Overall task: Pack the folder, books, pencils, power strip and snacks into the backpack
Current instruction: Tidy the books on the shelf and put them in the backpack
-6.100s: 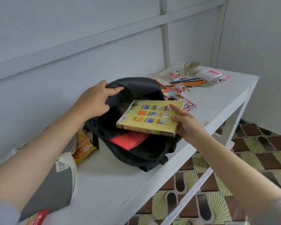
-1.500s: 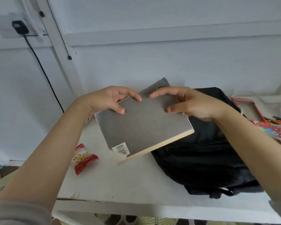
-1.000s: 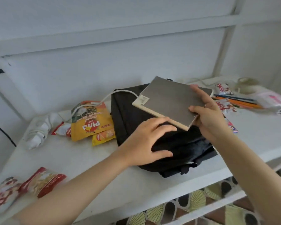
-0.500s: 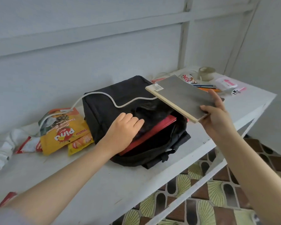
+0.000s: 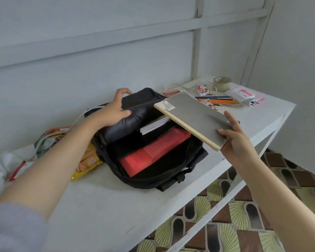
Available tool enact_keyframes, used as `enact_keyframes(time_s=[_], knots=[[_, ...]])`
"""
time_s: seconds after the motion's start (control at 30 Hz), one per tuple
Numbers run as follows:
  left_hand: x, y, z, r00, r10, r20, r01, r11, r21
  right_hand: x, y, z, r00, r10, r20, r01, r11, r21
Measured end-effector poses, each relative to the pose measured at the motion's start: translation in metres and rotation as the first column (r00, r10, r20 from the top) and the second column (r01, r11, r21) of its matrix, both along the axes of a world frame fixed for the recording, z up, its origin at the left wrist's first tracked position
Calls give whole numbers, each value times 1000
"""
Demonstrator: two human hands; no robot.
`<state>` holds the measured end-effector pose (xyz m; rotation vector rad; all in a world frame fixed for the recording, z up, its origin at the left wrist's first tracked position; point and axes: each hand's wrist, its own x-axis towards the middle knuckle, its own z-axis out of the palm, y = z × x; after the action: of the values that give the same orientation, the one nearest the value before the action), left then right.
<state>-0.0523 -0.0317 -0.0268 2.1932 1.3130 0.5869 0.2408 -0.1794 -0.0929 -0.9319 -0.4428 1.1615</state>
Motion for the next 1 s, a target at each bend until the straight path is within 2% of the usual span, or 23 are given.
enact_keyframes(time_s=[0.07,0.1,0.17,0.23,0.3,0.37,0.6,0.9,1.0], knots=[[-6,15,-5,999,36,-7,-36,998,-43,2,2,0,999,29,30,-29,1000,-12],[-8,20,-12,997,46,-54,-47,999,-9,2,2,-1,998,49,48,-48,999,-19],[-7,19,-26,974,72,-216,-41,988,147,3,2,-3,994,84,76,-82,996,-29],[-3,13,-38,919,83,-386,56,940,337,6,1,-6,987,121,109,-117,992,-45],[0,3,-42,870,95,-484,136,897,421,12,-1,-8,975,163,150,-153,986,-71],[-3,2,-46,821,118,-558,181,874,451,18,-2,-10,961,213,178,-200,976,-92],[-3,-4,-50,638,208,-741,197,887,418,20,2,-16,904,358,235,-327,931,-159],[2,0,0,786,113,-607,223,865,450,4,19,-9,863,447,235,-421,894,-153],[6,-1,12,803,117,-585,230,844,484,-8,30,-4,886,411,214,-391,911,-130]])
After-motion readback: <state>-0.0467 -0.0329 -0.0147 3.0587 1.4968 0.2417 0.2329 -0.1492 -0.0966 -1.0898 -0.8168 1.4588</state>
